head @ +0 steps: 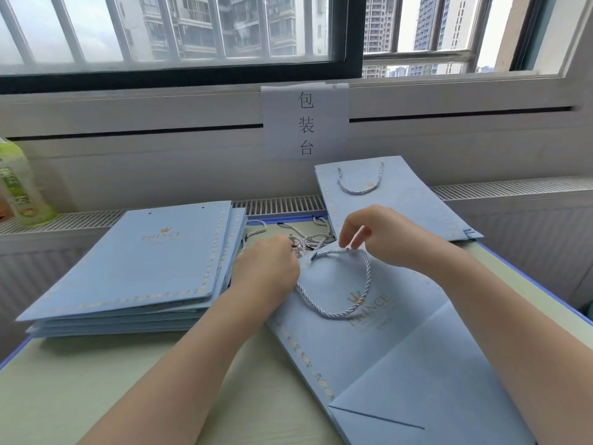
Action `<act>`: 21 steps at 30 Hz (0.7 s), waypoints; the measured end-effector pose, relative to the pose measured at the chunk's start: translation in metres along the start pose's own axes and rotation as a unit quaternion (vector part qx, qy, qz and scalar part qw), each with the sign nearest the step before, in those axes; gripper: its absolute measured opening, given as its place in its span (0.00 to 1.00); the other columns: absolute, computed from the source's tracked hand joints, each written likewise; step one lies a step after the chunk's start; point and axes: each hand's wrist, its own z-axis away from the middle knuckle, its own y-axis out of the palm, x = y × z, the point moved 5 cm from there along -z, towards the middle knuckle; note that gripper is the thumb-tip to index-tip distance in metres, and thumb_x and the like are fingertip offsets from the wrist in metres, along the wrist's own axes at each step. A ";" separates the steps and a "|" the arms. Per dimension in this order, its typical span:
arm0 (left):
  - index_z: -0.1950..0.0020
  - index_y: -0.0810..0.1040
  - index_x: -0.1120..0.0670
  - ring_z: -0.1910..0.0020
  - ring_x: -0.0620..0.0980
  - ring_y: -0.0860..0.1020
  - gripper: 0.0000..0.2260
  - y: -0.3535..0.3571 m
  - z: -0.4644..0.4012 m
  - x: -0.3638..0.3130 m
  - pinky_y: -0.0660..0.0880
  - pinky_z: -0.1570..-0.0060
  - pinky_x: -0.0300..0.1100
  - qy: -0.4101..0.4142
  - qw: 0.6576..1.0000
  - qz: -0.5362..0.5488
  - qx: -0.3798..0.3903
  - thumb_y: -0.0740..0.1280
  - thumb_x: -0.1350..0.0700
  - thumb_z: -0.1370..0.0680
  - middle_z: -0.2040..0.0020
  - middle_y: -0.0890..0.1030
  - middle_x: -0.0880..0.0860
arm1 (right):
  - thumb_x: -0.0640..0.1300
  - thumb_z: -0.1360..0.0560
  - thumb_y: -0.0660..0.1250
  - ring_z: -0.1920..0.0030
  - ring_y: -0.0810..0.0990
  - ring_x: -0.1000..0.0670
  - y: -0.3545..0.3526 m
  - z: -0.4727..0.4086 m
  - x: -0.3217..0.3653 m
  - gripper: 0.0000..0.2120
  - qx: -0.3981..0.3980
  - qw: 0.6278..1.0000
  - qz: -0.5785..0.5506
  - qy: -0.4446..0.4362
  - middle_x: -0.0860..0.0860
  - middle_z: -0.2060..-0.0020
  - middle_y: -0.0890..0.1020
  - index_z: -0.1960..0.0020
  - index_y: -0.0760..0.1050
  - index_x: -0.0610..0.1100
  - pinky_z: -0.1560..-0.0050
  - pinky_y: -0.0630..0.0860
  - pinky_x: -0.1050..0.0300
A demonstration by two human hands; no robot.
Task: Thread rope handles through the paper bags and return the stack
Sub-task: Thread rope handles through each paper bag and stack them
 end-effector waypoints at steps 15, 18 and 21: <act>0.40 0.77 0.53 0.42 0.53 0.74 0.11 0.014 0.002 -0.010 0.70 0.44 0.46 0.086 0.992 0.091 0.012 0.61 0.56 0.21 0.43 0.79 0.53 | 0.46 0.25 0.68 0.51 0.73 0.50 0.034 0.001 0.022 0.07 0.066 0.992 0.081 -0.070 0.50 0.54 0.71 0.51 0.77 0.42 0.50 0.67 0.59; 0.40 0.76 0.52 0.42 0.54 0.74 0.12 0.011 0.003 -0.012 0.70 0.47 0.46 0.095 0.992 0.085 0.012 0.58 0.55 0.20 0.43 0.79 0.53 | 0.45 0.25 0.68 0.50 0.72 0.52 0.032 0.004 0.024 0.05 0.087 0.991 0.073 -0.076 0.52 0.53 0.70 0.51 0.76 0.46 0.51 0.66 0.62; 0.40 0.76 0.51 0.41 0.52 0.74 0.12 0.013 0.003 -0.010 0.68 0.48 0.44 0.088 0.992 0.091 0.025 0.58 0.53 0.19 0.42 0.79 0.52 | 0.44 0.25 0.66 0.51 0.72 0.52 0.035 0.006 0.026 0.01 0.102 0.988 0.085 -0.084 0.52 0.53 0.71 0.55 0.74 0.48 0.52 0.66 0.62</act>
